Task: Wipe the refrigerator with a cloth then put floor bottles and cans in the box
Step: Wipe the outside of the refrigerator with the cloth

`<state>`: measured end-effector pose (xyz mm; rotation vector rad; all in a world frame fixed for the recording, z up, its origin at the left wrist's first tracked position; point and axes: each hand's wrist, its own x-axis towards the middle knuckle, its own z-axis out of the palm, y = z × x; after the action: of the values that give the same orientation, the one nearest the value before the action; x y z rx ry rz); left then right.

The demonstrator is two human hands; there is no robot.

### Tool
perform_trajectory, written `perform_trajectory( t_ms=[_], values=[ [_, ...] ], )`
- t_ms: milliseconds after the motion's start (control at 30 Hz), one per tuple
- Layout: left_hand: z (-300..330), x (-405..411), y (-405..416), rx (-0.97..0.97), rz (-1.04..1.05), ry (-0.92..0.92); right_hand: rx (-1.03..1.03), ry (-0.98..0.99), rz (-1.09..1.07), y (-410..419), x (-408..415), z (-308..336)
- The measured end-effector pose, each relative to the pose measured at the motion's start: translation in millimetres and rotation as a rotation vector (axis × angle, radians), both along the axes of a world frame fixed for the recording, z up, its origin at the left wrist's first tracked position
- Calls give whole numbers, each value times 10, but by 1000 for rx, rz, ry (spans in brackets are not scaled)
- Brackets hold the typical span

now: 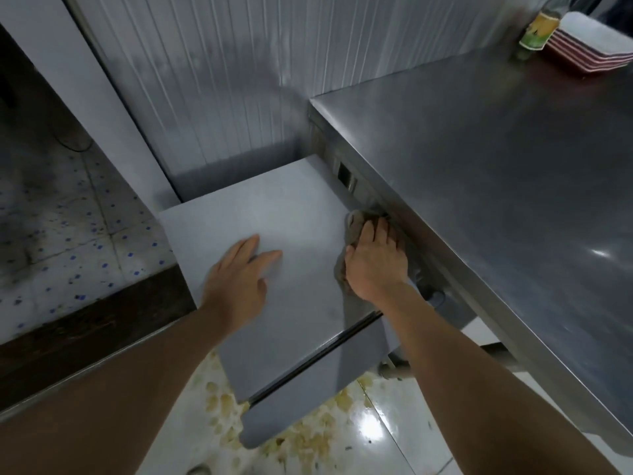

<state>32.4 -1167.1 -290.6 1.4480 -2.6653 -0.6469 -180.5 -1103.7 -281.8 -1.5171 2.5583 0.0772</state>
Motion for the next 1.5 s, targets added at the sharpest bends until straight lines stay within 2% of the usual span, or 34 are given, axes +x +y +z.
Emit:
perform_trajectory(
  t_ms=[267,400,500,633,767,833,900,967,1033,1100,1233,1300,1500],
  values=[
    [75,85,50,21,60,-22,30,135,104,451,-25,81],
    [74,441,104,-82,174,-59,44,122,71,394,54,95],
    [49,605,119,-63,126,-91,22,138,66,444,204,105],
    [78,619,131,-39,107,9,-61,32,75,562,663,50],
    [80,655,117,-14,69,-11,-182,-113,189,792,943,-18],
    [79,701,111,-10,52,-23,-164,-95,264,827,777,-14],
    [72,770,126,-15,37,-37,-112,-31,196,726,527,-41],
    [57,851,141,-7,38,-11,-103,-27,33,570,415,-51],
    [34,925,133,5,28,48,-121,-45,-37,464,558,-37],
    [17,975,120,10,12,117,-160,-76,58,473,910,-39],
    [32,1034,119,55,30,233,-219,-164,399,697,1751,-66],
    [35,1072,123,68,15,248,-193,-144,429,584,1796,-97],
    [-17,1181,144,89,36,275,-133,-114,266,-144,1704,-141]
  ],
)
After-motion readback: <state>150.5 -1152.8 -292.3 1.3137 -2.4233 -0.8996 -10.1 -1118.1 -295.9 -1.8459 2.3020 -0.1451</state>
